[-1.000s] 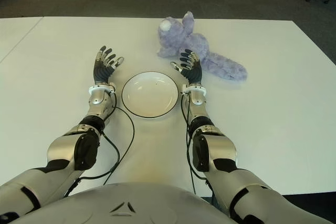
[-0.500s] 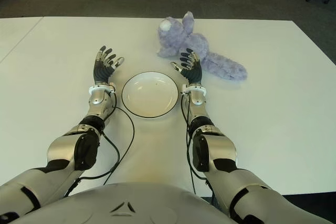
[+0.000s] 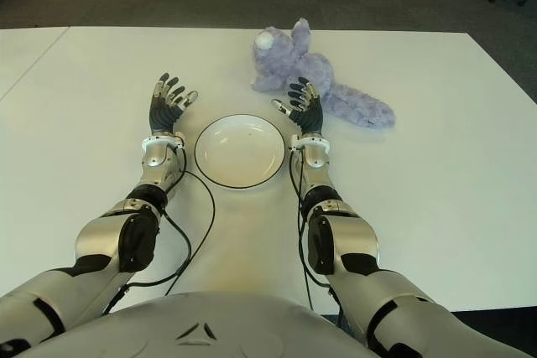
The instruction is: Put the doll into the plate.
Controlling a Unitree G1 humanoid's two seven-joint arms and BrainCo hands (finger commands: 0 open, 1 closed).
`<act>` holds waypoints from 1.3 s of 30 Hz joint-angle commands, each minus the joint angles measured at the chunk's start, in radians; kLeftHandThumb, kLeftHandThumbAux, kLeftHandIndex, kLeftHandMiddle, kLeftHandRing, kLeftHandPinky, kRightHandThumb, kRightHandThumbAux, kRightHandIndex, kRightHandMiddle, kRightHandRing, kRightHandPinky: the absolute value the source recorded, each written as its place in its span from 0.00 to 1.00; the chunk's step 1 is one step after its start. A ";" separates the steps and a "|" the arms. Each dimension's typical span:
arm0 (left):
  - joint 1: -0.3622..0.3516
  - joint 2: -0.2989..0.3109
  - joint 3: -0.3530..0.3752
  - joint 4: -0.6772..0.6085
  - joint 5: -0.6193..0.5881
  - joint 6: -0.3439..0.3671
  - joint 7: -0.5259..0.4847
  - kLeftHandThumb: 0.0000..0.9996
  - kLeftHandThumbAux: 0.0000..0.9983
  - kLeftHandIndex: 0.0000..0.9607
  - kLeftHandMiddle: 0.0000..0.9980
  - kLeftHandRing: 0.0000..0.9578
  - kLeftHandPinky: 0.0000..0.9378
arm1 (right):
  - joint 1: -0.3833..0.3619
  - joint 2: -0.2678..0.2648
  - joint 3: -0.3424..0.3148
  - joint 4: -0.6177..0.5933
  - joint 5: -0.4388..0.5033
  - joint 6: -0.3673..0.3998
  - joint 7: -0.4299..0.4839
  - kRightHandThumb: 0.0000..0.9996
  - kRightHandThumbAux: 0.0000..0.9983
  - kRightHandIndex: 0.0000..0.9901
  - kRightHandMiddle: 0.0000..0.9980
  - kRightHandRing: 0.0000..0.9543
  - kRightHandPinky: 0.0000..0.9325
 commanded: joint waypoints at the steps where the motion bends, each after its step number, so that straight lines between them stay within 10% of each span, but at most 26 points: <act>1: 0.233 -0.066 0.008 0.135 -0.016 0.101 -0.005 0.02 0.78 0.07 0.14 0.17 0.12 | 0.275 0.051 0.028 0.135 -0.030 0.073 -0.090 0.03 0.85 0.15 0.24 0.27 0.26; 24: 0.231 -0.058 -0.003 0.135 0.004 0.110 0.010 0.03 0.75 0.11 0.20 0.20 0.15 | 0.173 0.127 0.168 0.018 -0.129 -0.215 -0.393 0.17 0.66 0.14 0.20 0.23 0.27; 39: 0.230 -0.060 -0.007 0.133 0.008 0.103 0.026 0.01 0.77 0.10 0.18 0.21 0.15 | 0.030 0.113 0.138 -0.096 0.085 -0.446 -0.108 0.34 0.65 0.20 0.22 0.22 0.25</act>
